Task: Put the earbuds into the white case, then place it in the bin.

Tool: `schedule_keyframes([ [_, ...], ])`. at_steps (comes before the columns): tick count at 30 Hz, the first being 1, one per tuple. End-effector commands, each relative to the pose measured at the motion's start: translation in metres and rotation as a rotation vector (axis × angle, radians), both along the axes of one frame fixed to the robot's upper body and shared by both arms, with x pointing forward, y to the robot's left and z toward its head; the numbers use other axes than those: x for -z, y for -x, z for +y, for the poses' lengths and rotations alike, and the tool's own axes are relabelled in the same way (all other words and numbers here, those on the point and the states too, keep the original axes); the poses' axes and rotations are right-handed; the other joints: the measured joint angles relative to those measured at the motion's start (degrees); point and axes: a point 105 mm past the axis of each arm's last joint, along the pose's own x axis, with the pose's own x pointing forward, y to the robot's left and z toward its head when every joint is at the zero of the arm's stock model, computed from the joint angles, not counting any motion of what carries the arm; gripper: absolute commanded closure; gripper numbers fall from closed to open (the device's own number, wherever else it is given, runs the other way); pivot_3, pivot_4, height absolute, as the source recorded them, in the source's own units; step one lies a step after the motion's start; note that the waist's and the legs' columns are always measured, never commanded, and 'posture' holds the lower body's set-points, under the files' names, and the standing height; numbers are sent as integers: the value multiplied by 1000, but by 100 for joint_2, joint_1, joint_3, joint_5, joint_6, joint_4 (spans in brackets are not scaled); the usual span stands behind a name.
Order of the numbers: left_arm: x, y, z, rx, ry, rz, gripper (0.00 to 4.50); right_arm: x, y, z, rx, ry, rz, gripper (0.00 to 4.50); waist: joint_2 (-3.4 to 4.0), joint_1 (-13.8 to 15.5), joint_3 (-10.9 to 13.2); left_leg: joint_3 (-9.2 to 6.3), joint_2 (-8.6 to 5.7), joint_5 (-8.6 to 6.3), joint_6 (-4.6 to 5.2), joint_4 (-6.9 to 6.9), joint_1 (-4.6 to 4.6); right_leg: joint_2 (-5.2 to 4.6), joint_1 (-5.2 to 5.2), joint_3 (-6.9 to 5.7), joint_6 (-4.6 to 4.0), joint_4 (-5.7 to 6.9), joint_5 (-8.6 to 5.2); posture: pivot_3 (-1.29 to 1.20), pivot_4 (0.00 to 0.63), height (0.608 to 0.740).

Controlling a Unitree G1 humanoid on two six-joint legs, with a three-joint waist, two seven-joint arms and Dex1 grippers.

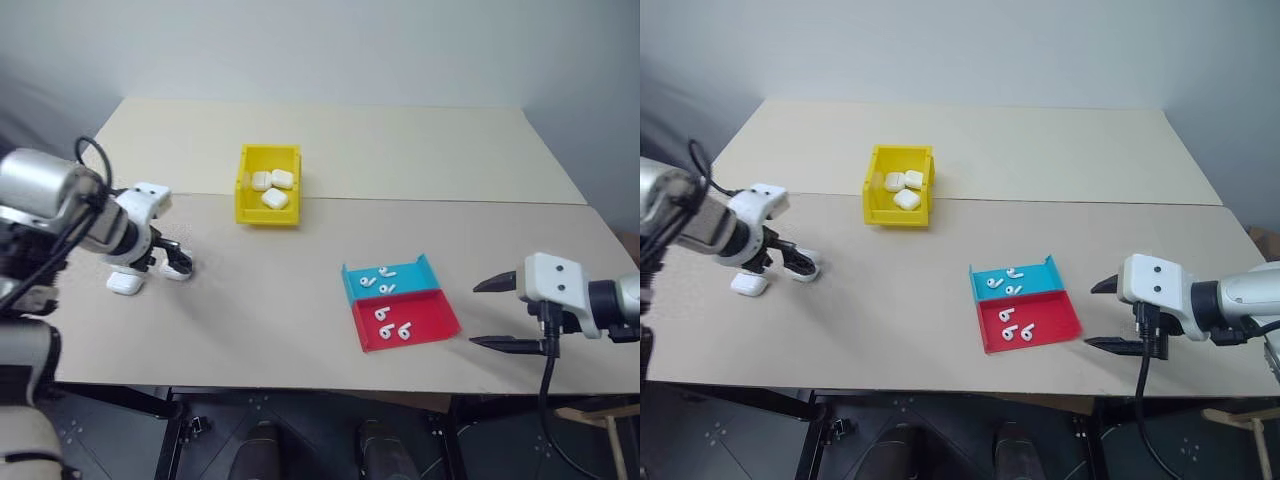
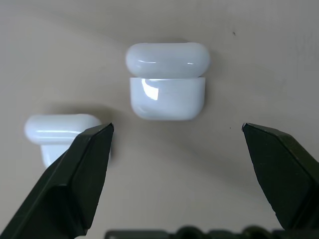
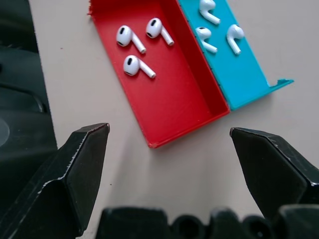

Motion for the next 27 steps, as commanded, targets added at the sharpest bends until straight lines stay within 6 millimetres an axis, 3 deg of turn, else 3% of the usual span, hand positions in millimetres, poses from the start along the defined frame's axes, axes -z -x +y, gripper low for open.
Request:
schedule_keyframes([
  [1, -13, -8, 3, -53, 36, -21, 0, -13, -1, 2, 10, 5, -38, 13, -1, -13, 1, 0, 0, 0, 0, 0, -2, 0, -2, 0, 0, -1, 0, 0, 150, 740],
  [8, -11, -14, 7, -39, -28, -31, 0, -12, 2, -2, 46, 17, -21, 13, -2, -11, 1, -1, -1, 0, 0, 0, -5, -1, -4, 1, 0, 0, 0, 0, 150, 740],
  [27, 10, -29, 12, -23, 2, 22, 0, -6, 3, -3, 85, 46, -21, 13, -4, -3, 0, -2, -1, 0, 1, 9, -9, -1, -5, 0, 2, 5, 0, 0, 150, 740],
])
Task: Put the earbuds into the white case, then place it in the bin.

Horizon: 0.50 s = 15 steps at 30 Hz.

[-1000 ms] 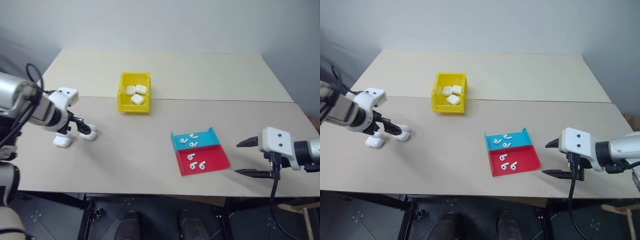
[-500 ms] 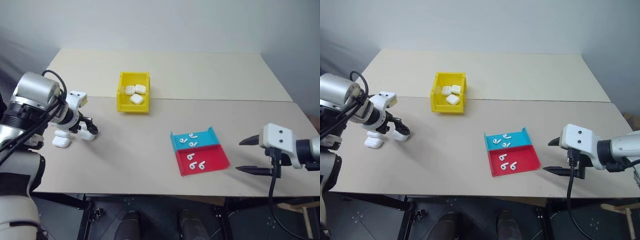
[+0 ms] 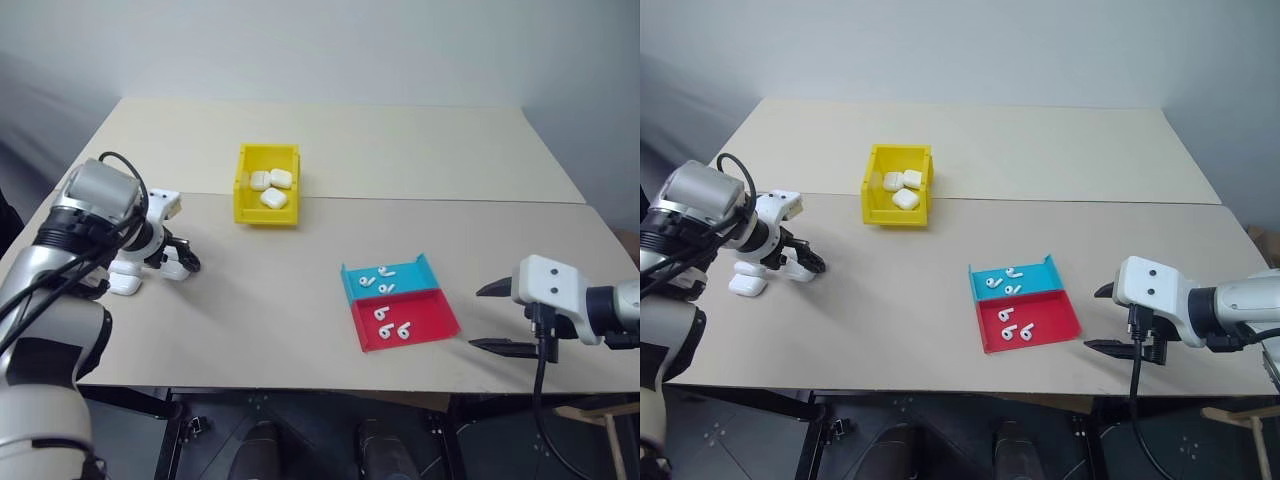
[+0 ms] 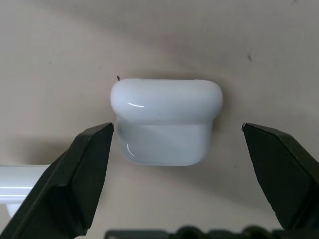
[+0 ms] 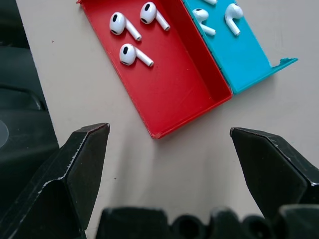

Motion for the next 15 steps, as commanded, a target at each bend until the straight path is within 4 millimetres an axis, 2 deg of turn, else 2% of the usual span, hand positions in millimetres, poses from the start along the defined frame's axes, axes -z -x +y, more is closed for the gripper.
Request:
schedule_keyframes([
  [1, -10, -4, 7, -21, -2, -24, 0, -13, -3, -2, 15, 25, -50, 13, 0, -2, 0, 0, 0, 0, 0, 0, 0, 0, 0, 0, 0, 0, 0, 0, 150, 740],
  [15, 4, -4, 12, -22, -8, 7, 0, -11, -4, -3, 27, 42, -50, 13, 0, -5, 0, -1, 0, 0, 0, 2, -1, 0, 0, 0, 1, 1, 0, 0, 150, 740],
])
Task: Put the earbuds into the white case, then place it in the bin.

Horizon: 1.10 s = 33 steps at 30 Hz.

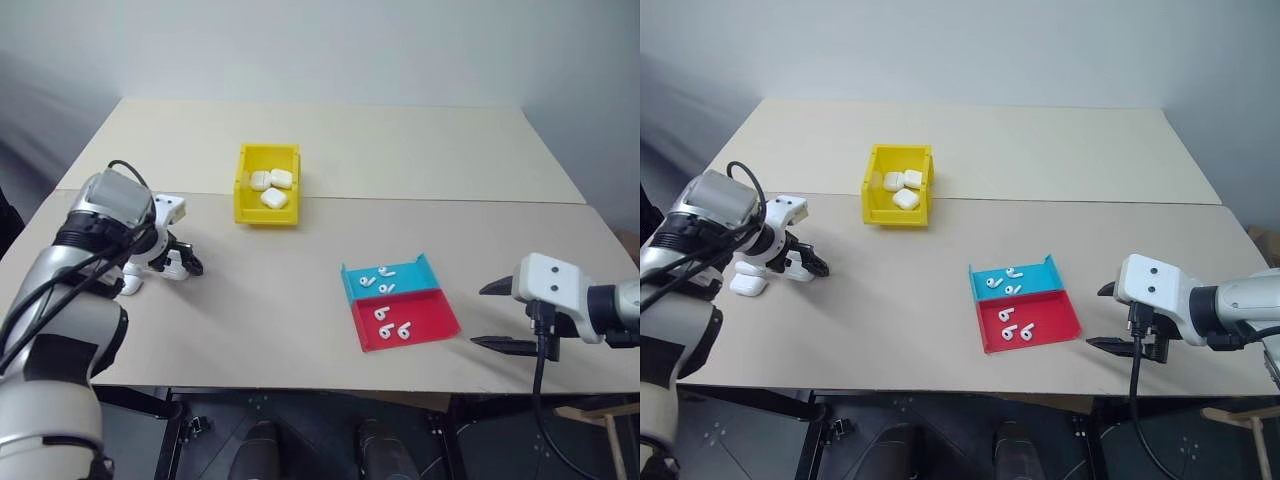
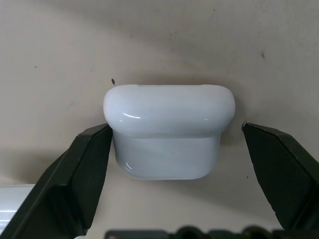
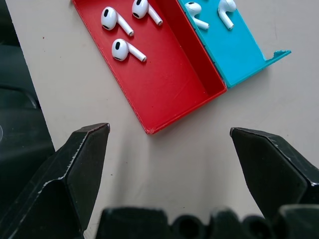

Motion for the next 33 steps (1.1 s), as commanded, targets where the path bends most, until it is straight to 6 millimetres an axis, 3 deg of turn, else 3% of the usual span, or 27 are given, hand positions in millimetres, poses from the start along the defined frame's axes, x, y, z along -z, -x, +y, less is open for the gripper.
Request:
schedule_keyframes([
  [1, -5, -1, 9, -20, -10, -15, 0, -11, -3, 0, 2, 29, -49, 13, 0, -1, 0, 0, 0, 0, 0, 0, 0, 0, 0, 0, 0, 0, 0, 0, 150, 740],
  [8, -7, 1, 10, -1, -21, -15, 1700, -11, -4, 0, 1, 33, -53, 0, 0, -1, 0, 0, 0, 0, 0, 0, -1, 0, 0, 0, 0, 0, 0, 0, 150, 740],
  [13, -17, -2, 8, 55, -50, -58, 1700, -12, -7, 0, -1, 37, -64, 0, 0, -9, 0, 0, 0, 0, 0, 0, -1, 0, 0, 0, 1, 0, 0, 0, 150, 740],
  [16, -41, -6, -5, 136, -49, -154, 1700, -17, -10, -1, -1, 41, -87, 0, -5, -4, 2, -1, 0, 0, 0, 0, -3, 0, -1, 0, 0, 0, 0, 0, 150, 740],
  [19, -66, -4, -24, 286, -70, -270, 1700, -26, -12, -1, -4, 12, -98, 0, -5, -4, 2, -1, 1, 0, 0, 1, -18, -2, -16, 0, 1, 1, 1, 0, 150, 740],
  [22, -90, 2, -56, 379, 70, -410, 1700, -39, -11, 3, -65, 0, -147, 0, -5, 1, 2, -2, 1, 0, 0, 4, -25, -1, -21, 0, 1, 4, 1, 0, 150, 740],
  [26, -106, 9, -88, 566, -29, -807, 1700, -48, -7, 8, -149, 20, -165, 0, 5, 1, -4, -1, 3, 0, 0, 17, -24, -3, -18, 1, 2, 9, 1, 0, 150, 740],
  [28, -107, 11, -95, 569, -58, -904, 1700, -46, -4, 8, -176, 43, -135, 0, 2, 5, -2, 1, 4, 0, 0, 23, -23, -3, -16, 3, 1, 8, 2, 0, 150, 740],
  [31, -117, 20, -124, 608, 101, -1160, 1700, -44, -4, 17, -229, 79, -116, 0, 2, 16, -3, -1, 4, 0, 1, 36, -21, -2, -8, 1, 2, 11, 5, 0, 150, 740],
  [33, -114, 39, -144, 728, 238, -1266, 1700, -43, -3, 26, -299, 121, -127, 0, 2, 5, -3, 0, 4, -2, 4, 42, -13, -3, 6, 1, 5, 4, 8, 0, 150, 740],
])
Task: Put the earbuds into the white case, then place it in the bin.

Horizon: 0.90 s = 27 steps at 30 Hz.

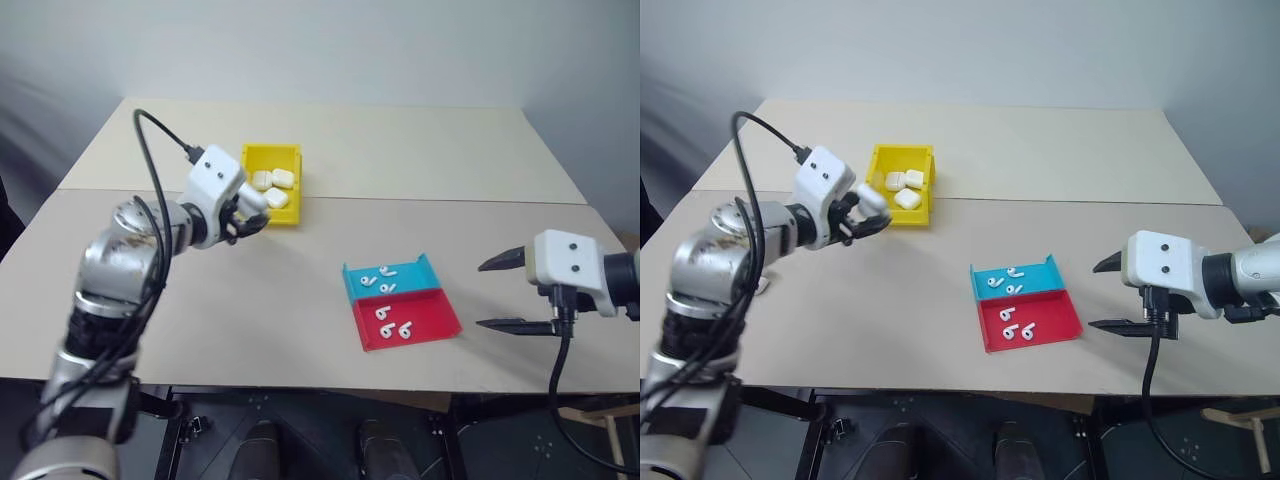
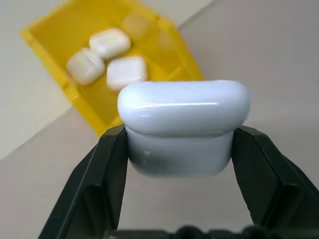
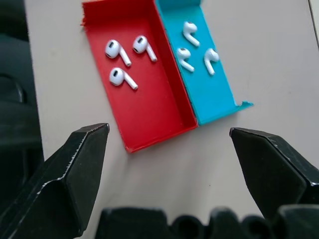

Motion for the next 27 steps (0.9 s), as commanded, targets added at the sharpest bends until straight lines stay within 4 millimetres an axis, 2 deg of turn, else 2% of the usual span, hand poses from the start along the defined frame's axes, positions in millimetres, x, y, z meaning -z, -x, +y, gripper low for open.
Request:
schedule_keyframes([
  [1, -27, 35, -26, 239, 128, -270, 1700, -5, 3, 15, -124, 92, -47, 0, 0, -17, 0, 3, 0, -1, 1, -1, 6, -1, 6, 2, 0, -3, 0, 0, 150, 740],
  [3, -22, 58, -37, 400, 223, -323, 1700, -3, 4, 21, -194, 146, -64, 0, 6, -27, -3, 6, 0, -1, 2, -6, 15, -1, 10, 5, 0, -6, 0, 0, 150, 740],
  [6, -3, 88, -44, 621, 249, -343, 1700, 1, 5, 30, -305, 236, -79, 0, 8, -32, -4, 8, 2, -1, 2, -8, 22, 0, 11, 6, 0, -5, -1, 0, 150, 740],
  [14, 24, 116, -35, 838, 269, -296, 1700, 11, -3, 61, -525, 349, -64, 0, 11, -20, -6, 9, 3, -2, 2, -8, 37, 1, 27, 4, 0, -9, -1, 0, 150, 740],
  [21, 41, 129, -29, 886, 233, -293, 1700, 34, -10, 67, -611, 443, -30, 0, 11, 2, -6, 8, 3, -2, 2, -7, 32, 0, 25, 3, 0, -11, -1, 0, 150, 740],
  [24, 48, 132, -27, 889, 209, -282, 1700, 39, -11, 70, -662, 463, -25, 573, 11, -3, -6, 9, 4, -2, 3, -8, 35, 1, 25, 3, -1, -10, -1, 0, 150, 740],
  [26, 48, 133, -27, 888, 211, -285, 1700, 43, -12, 74, -682, 471, -36, 1199, 11, -5, -6, 8, 5, -2, 3, -8, 35, 2, 24, 3, -1, -9, -1, 0, 150, 740],
  [27, 47, 134, -27, 886, 212, -289, 1700, 45, -14, 75, -690, 483, -42, 1199, 12, -5, -6, 8, 5, -2, 3, -8, 36, 2, 25, 3, -1, -9, -1, 0, 150, 740],
])
